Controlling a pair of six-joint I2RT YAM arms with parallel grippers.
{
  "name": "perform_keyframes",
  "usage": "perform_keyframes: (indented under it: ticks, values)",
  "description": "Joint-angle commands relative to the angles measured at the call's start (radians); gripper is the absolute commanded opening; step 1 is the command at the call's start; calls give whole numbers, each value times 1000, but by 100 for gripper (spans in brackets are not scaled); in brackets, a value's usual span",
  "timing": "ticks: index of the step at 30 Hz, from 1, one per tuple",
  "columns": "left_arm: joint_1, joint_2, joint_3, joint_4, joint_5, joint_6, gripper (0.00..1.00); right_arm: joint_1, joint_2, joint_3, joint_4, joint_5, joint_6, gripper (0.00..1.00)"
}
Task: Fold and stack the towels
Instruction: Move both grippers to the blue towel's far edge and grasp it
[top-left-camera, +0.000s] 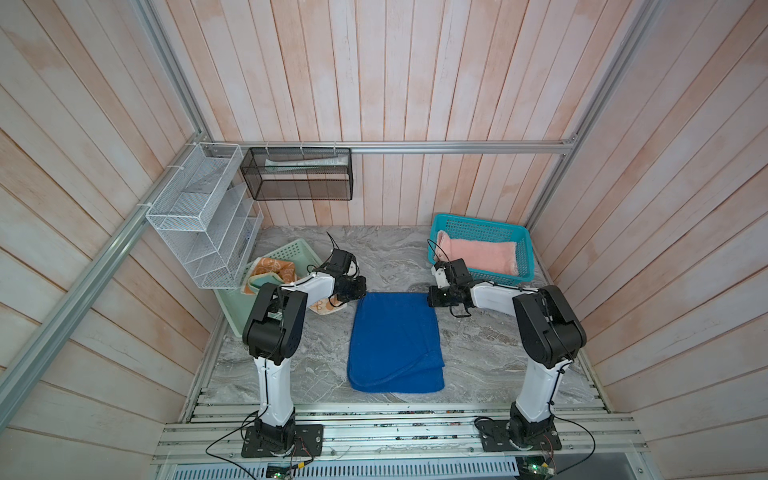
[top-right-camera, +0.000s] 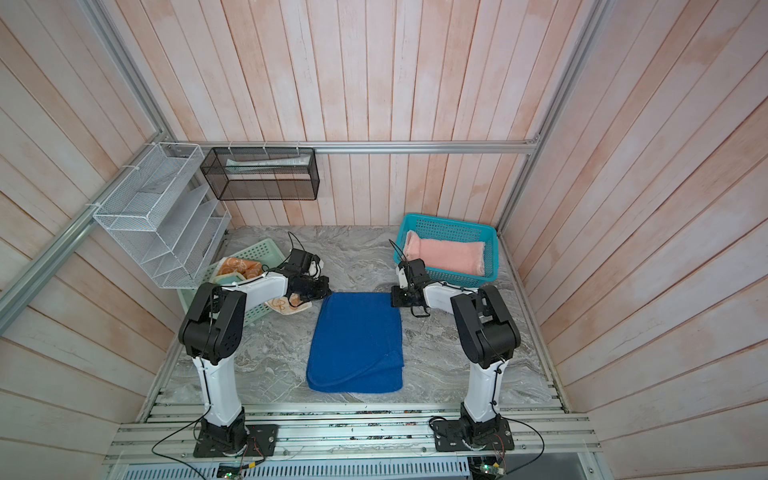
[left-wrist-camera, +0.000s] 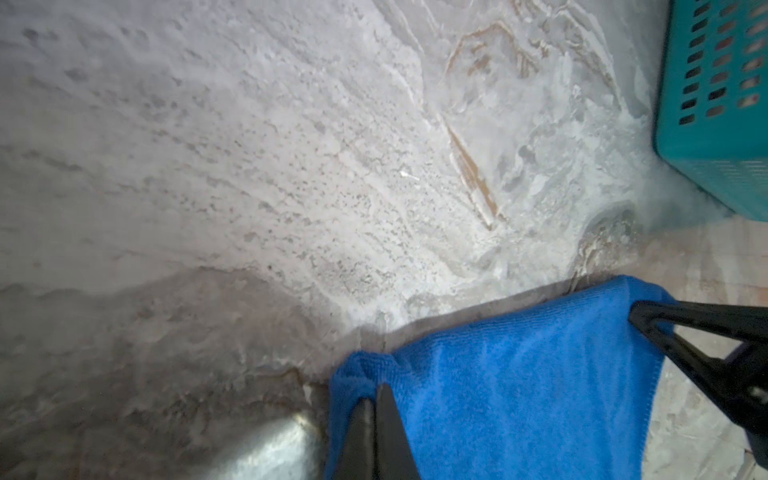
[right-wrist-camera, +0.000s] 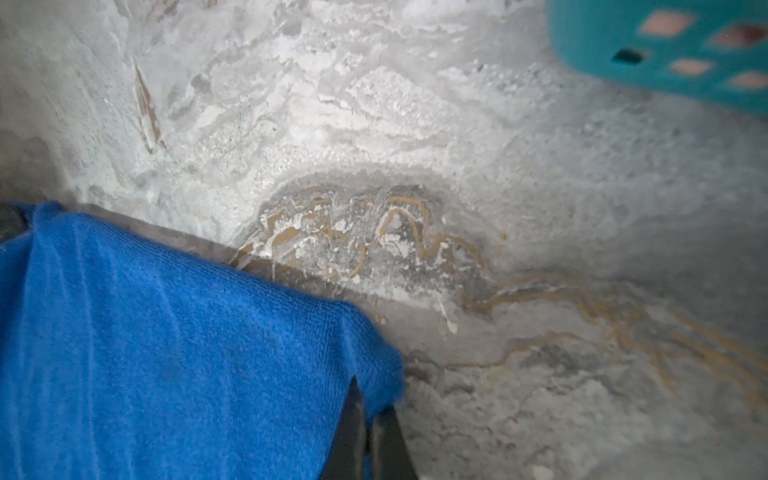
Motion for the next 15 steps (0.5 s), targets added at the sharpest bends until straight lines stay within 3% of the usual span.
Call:
perform_keyframes:
  ticks: [1,8,15]
  values:
    - [4,-87,-36,52,12,44,0,-5,-59,21,-31,26,-27,0]
    - [-20,-329,-153,94,-34,80,0,10,-315,-47,-59,90,-26,0]
    - [-120,-641,-203,49,-109,135,0,58,-653,-98,-125,185,-21,0]
